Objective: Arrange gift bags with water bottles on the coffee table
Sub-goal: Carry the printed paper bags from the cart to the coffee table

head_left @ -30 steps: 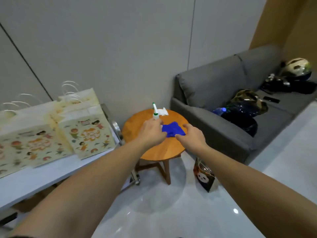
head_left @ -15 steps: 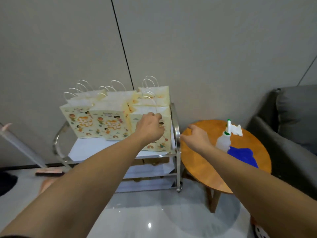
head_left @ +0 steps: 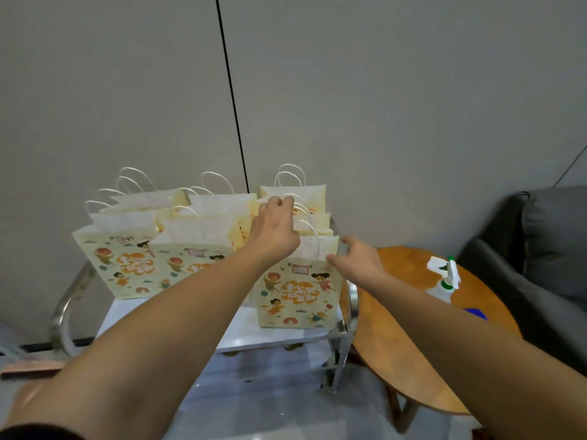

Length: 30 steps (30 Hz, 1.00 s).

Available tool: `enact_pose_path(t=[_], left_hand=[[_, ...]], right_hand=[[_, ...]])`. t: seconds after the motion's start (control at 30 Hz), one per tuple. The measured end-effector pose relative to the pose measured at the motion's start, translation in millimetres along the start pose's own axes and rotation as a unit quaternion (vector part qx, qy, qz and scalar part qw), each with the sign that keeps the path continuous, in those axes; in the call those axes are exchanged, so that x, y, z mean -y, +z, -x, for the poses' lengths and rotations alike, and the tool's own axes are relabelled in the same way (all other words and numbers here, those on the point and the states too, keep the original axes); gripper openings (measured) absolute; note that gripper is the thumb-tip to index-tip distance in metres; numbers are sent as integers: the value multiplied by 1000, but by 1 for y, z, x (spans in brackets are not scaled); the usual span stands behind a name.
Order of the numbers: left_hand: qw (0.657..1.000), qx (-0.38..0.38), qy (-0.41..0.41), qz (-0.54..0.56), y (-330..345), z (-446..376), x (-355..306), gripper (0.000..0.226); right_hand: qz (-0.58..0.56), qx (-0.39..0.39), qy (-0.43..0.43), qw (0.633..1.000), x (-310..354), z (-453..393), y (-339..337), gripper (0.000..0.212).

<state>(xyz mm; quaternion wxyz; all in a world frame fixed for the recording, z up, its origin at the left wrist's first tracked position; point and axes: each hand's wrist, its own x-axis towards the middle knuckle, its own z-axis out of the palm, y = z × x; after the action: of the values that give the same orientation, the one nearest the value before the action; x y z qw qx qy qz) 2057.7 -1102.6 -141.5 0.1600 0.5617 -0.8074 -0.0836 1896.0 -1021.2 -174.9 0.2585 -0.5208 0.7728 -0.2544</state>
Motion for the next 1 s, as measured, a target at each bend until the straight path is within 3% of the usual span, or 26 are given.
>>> enact_pose_path(t=[0.13,0.33,0.47,0.8,1.0], left_hand=[[999,7,49,0,10,-30,3,51],[996,-8,84,7,34,-50,3,23],[996,-30,74,51,46,-52,2,23],[990,-90,102,28,40,-32,1,23],[993,-63,54,80,12,21,-12,14]], right_hand=[[5,-14,27,1000,6,-21,9,39],[-54,-23,76,995,-4,-36,26,20],[-130,-12,112,985,-10,-41,40,28],[-205,-4,138,969,-16,-18,63,51],[-263,11,138,955,-23,34,59,36]])
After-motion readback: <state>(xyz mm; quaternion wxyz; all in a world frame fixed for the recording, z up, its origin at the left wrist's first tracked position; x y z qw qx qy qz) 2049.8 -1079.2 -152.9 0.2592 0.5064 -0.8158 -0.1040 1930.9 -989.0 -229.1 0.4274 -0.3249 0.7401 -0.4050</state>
